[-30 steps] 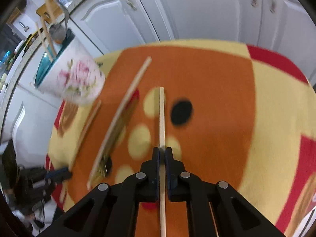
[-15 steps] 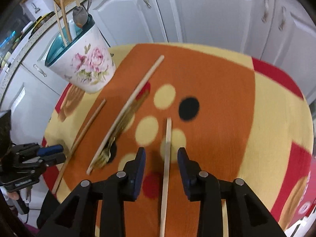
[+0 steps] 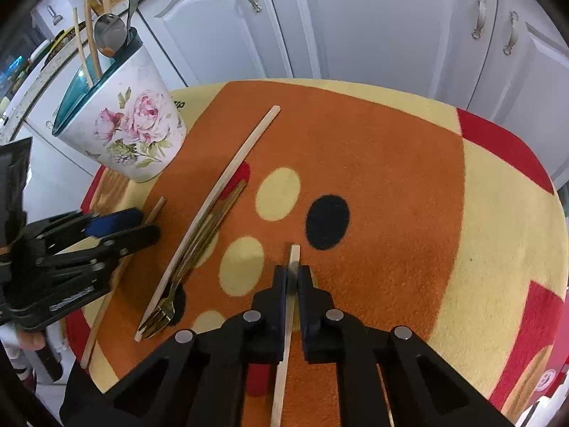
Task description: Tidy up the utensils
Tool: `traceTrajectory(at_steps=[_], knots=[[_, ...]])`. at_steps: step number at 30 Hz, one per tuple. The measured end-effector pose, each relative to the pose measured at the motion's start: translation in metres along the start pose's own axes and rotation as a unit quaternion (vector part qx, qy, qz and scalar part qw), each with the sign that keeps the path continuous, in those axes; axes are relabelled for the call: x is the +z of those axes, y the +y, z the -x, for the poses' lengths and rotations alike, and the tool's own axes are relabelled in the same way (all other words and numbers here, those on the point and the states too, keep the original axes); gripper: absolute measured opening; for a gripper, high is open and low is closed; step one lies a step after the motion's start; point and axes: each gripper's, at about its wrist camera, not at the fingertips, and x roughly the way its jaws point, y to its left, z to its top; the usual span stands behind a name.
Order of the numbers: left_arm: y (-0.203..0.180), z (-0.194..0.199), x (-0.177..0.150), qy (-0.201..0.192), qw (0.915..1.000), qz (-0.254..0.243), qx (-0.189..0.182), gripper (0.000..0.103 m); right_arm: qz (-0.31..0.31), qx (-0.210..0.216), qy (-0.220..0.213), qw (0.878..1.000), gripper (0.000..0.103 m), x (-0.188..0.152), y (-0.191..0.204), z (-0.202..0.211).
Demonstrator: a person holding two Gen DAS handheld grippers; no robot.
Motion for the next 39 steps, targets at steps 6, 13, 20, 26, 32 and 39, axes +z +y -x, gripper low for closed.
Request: traceTrajectory(at_steps=[6, 13, 20, 26, 32, 39], knots=[[0.004, 0.014, 0.000, -0.009, 0.9998, 0.001, -0.017, 0.004, -0.002, 0.022, -0.031, 0.999, 0.005, 0.000, 0.003, 0.027], [0.015, 0.080, 0.000, -0.074, 0.9955, 0.013, -0.058, 0.004, 0.006, 0.046, -0.071, 0.996, 0.005, -0.001, 0.009, 0.071], [0.025, 0.147, -0.002, -0.133, 0.9873, 0.018, -0.085, 0.004, 0.008, 0.066, -0.130, 0.989, 0.005, 0.001, 0.020, 0.125], [0.029, 0.180, -0.013, -0.158, 0.9822, 0.021, -0.100, 0.004, 0.009, 0.079, -0.171, 0.982, 0.005, 0.001, 0.029, 0.161], [0.028, 0.203, -0.018, -0.180, 0.9776, 0.020, -0.108, 0.004, 0.024, 0.081, -0.195, 0.977, 0.005, 0.003, 0.043, 0.187], [0.032, 0.222, -0.019, -0.197, 0.9741, 0.020, -0.109, 0.004, 0.033, 0.083, -0.210, 0.974, 0.005, 0.009, 0.052, 0.201]])
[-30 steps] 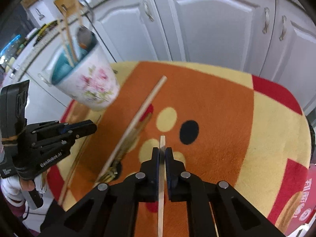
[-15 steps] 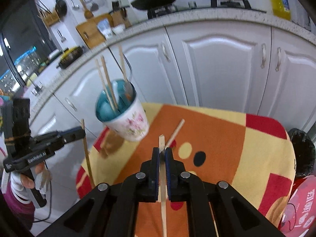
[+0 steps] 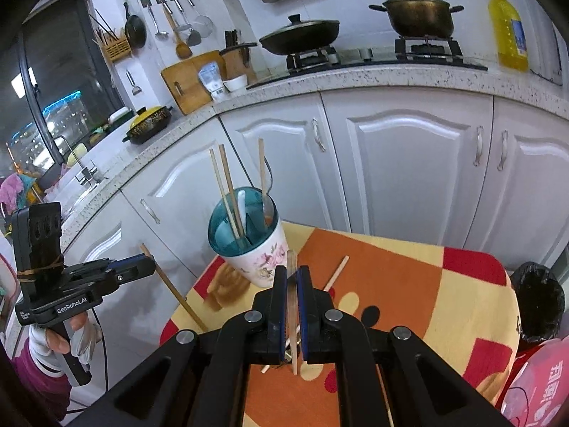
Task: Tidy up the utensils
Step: 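Lift both held chopsticks up over the holder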
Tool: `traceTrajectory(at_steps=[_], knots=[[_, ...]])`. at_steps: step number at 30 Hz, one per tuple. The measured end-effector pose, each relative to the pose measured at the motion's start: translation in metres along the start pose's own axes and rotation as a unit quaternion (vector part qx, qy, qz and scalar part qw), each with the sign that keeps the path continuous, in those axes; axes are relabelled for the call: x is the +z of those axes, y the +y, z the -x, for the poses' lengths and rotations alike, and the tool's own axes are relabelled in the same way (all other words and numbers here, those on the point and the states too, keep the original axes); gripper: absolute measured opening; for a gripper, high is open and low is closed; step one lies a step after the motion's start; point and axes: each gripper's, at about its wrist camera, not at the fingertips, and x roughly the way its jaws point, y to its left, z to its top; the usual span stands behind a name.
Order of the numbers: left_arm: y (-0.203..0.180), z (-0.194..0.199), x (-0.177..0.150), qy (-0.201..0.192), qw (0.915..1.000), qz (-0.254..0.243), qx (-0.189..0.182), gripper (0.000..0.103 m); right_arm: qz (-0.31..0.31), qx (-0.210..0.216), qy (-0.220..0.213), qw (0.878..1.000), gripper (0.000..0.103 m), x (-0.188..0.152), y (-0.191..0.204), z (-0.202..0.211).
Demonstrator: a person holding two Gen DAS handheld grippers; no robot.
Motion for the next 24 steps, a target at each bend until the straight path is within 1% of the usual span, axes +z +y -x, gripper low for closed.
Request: traceTrajectory(at_steps=[5, 10, 17, 24], knots=[[-0.001, 0.013, 0.008, -0.015, 0.9999, -0.002, 0.000, 0.004, 0.013, 0.003, -0.015, 1.000, 0.005, 0.014, 0.009, 0.008], [-0.004, 0.027, 0.024, -0.030, 0.9995, -0.010, -0.005, 0.004, 0.029, 0.005, -0.032, 0.999, 0.005, 0.036, 0.018, 0.016], [-0.001, 0.050, 0.063, -0.062, 0.9979, -0.018, 0.000, 0.004, 0.050, 0.013, -0.053, 0.997, 0.005, 0.073, 0.035, 0.018], [0.010, 0.064, 0.102, -0.101, 0.9944, -0.020, 0.024, 0.004, 0.074, 0.022, -0.067, 0.995, 0.005, 0.113, 0.062, 0.004]])
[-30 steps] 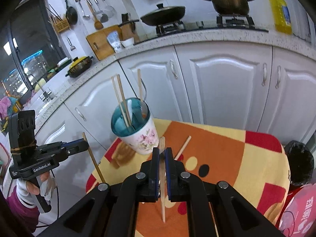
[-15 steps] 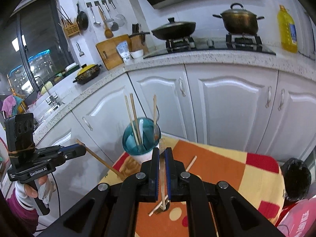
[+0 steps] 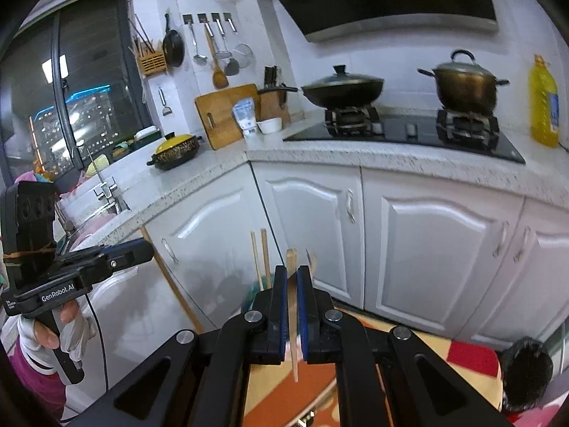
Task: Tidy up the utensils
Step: 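Lift both held chopsticks up over the holder, then lower the chopsticks into the holder and open both grippers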
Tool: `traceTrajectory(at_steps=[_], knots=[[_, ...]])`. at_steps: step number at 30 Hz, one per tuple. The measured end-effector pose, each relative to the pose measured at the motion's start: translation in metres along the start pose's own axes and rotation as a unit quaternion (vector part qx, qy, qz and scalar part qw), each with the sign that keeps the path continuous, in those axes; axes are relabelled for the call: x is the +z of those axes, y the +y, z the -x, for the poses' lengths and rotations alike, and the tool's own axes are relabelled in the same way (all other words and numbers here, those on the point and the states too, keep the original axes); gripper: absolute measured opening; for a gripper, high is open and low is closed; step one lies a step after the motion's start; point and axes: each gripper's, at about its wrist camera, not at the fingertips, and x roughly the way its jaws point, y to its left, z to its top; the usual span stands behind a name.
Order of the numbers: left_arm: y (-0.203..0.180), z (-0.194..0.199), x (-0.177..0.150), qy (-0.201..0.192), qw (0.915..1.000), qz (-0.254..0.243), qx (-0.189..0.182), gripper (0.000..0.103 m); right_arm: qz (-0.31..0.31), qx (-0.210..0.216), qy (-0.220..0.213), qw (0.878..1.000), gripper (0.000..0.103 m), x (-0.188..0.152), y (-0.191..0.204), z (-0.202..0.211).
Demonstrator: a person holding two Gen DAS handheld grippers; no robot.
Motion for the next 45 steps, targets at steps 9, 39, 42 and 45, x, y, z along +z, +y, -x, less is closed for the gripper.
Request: traceTrajectory(at_steps=[9, 39, 42, 45], knots=[[0.022, -0.033, 0.031, -0.013, 0.9992, -0.009, 0.038, 0.004, 0.017, 0.005, -0.008, 1.000, 0.005, 0.045, 0.014, -0.047], [0.076, -0.122, -0.051, 0.089, 0.9922, 0.064, 0.059, 0.004, -0.019, 0.002, 0.077, 0.997, 0.005, 0.009, -0.018, -0.183], [0.076, -0.122, -0.052, 0.090, 0.9921, 0.066, 0.058, 0.004, -0.024, 0.010, 0.110, 0.994, 0.005, -0.004, -0.019, -0.199], [0.077, -0.121, -0.055, 0.093, 0.9914, 0.073, 0.056, 0.004, -0.034, 0.020, 0.146, 0.989, 0.005, -0.015, -0.022, -0.211]])
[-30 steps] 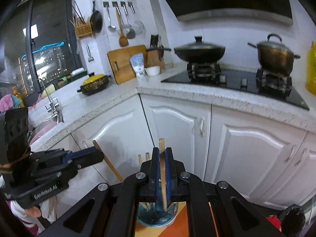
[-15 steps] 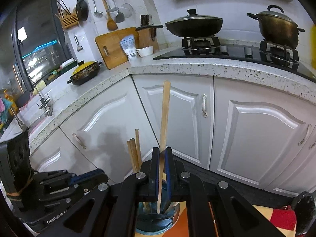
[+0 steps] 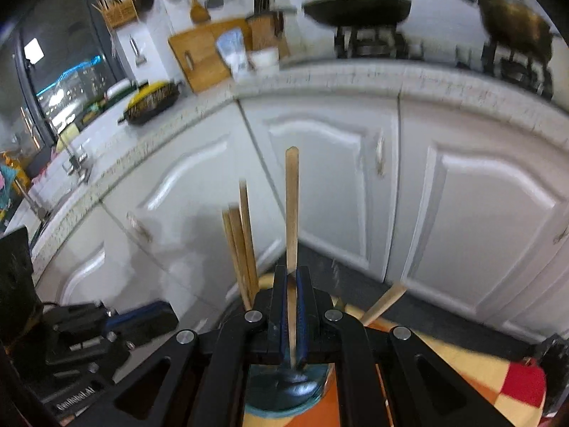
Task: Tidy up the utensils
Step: 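Lower the chopsticks into the holder and open both grippers, then move both open grippers down to the last chopstick and gold fork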
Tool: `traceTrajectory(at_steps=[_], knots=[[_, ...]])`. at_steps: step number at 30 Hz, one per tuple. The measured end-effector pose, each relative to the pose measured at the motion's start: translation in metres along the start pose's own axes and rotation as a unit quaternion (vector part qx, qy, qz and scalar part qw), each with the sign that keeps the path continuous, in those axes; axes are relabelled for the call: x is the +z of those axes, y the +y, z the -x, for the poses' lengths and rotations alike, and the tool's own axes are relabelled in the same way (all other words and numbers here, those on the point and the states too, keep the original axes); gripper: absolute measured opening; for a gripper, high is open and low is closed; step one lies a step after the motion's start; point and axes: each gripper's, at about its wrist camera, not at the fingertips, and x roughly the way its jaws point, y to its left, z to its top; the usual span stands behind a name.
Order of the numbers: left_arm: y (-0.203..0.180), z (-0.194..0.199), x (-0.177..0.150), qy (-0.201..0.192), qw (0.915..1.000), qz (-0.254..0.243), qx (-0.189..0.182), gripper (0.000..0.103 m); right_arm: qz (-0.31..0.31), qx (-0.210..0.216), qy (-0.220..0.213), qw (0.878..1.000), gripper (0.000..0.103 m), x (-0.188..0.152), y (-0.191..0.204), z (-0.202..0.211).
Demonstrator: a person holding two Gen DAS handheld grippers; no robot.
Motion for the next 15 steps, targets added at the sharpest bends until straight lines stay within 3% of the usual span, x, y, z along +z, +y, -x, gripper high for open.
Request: traceTrajectory(at_steps=[7, 9, 11, 15], knots=[[0.000, -0.008, -0.015, 0.025, 0.9996, 0.007, 0.003, 0.007, -0.007, -0.005, -0.006, 1.000, 0.007, -0.023, -0.005, 0.019], [0.000, -0.011, -0.019, 0.029, 0.9995, 0.014, 0.004, 0.016, -0.008, -0.007, -0.008, 1.000, 0.010, -0.031, -0.005, 0.027], [0.001, -0.012, -0.023, 0.029, 0.9993, 0.024, 0.001, 0.034, -0.010, -0.008, -0.013, 1.000, 0.026, -0.038, -0.004, 0.035], [-0.006, -0.013, -0.032, 0.029, 0.9992, 0.022, 0.014, 0.038, -0.009, -0.011, -0.018, 1.000, 0.029, -0.058, -0.002, 0.050]])
